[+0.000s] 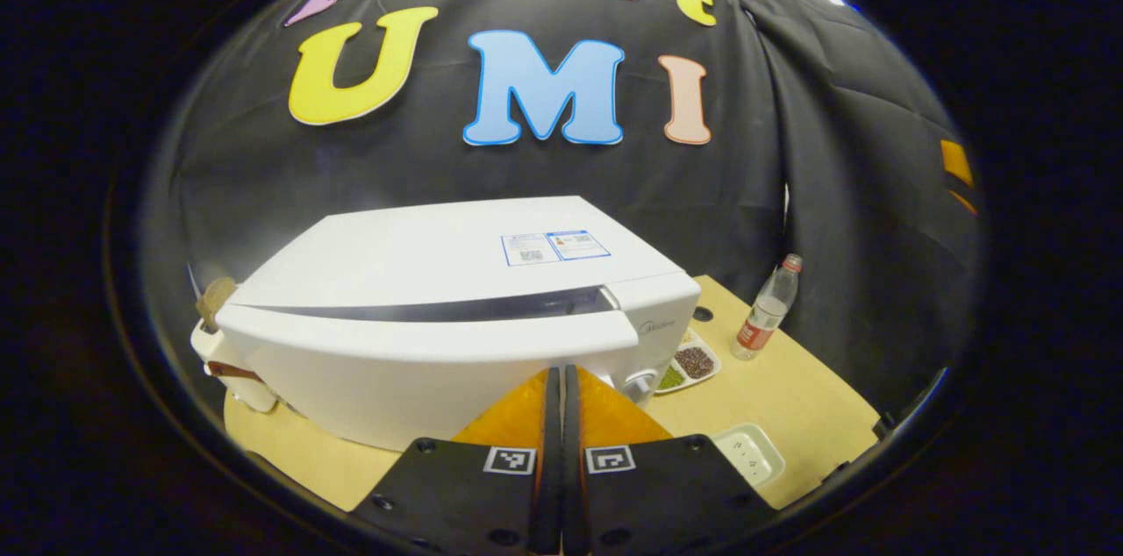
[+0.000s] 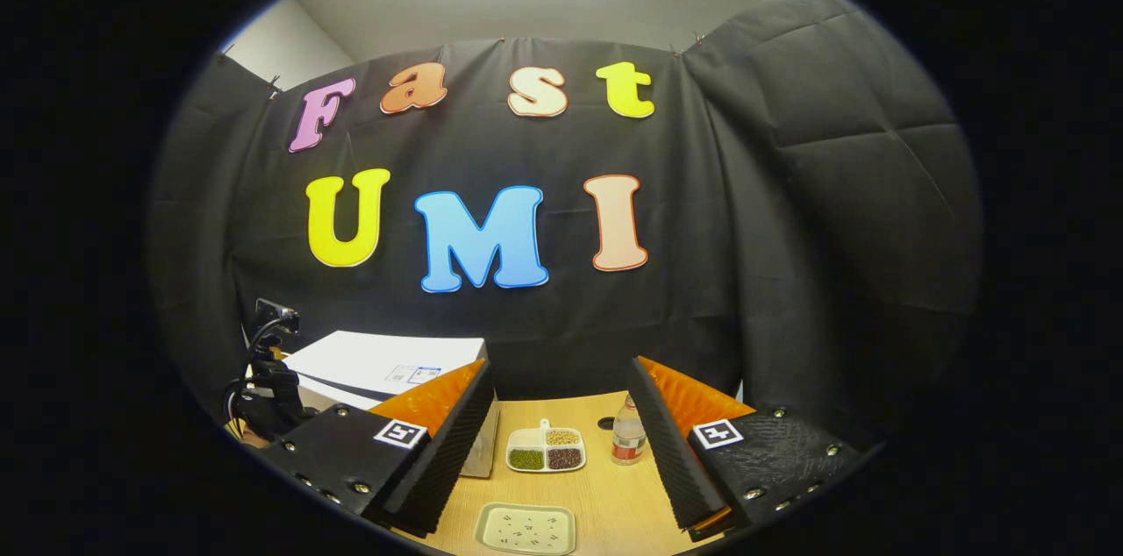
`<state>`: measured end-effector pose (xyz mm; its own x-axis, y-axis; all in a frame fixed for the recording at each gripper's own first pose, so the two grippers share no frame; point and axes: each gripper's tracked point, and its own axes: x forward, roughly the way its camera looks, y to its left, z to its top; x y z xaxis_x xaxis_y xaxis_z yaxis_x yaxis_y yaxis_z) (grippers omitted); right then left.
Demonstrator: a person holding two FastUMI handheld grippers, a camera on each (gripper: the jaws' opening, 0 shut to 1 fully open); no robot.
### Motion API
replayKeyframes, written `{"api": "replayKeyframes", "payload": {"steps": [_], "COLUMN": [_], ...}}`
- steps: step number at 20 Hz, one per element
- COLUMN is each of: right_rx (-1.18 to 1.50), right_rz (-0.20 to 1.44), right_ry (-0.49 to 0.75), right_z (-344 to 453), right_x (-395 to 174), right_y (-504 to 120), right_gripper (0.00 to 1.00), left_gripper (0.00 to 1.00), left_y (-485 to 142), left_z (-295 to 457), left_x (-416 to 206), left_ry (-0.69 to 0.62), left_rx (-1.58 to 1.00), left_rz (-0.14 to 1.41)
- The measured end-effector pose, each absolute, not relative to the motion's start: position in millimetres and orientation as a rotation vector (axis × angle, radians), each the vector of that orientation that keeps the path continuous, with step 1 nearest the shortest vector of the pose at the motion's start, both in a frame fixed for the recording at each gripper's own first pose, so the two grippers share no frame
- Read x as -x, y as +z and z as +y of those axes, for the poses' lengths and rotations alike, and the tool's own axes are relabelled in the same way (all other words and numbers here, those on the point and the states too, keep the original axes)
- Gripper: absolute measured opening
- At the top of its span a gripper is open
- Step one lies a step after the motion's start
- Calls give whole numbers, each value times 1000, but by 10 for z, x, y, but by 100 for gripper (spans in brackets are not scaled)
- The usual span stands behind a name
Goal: Open the microwave oven with the left hand, put the food in, and close the microwave oven.
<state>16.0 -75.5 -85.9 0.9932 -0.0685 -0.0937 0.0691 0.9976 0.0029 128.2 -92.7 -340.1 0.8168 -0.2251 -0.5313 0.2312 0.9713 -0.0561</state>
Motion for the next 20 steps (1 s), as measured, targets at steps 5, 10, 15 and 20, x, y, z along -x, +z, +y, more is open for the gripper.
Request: {"api": "replayKeyframes", "payload": {"steps": [5, 10, 15, 20], "right_rx": [-47, -62, -53, -33], "right_rz": [94, 102, 112, 108], "right_ry": [-82, -84, -68, -35], "right_z": [-849, -886, -864, -755], "right_x": [-232, -315, -434, -489], "right_y": [-875, -939, -940, -917], "right_gripper": [94, 94, 94, 94], "left_gripper": [7, 7, 7, 7], "left_y": [-3422, -3421, -3432, -3468], "left_z": [-988, -994, -989, -888], "left_x": [-1421, -1436, -1448, -1598], "left_ry": [-236, -221, -207, -164], "left_rx": [-1, 43, 68, 36], "left_rz": [569, 560, 542, 536]}}
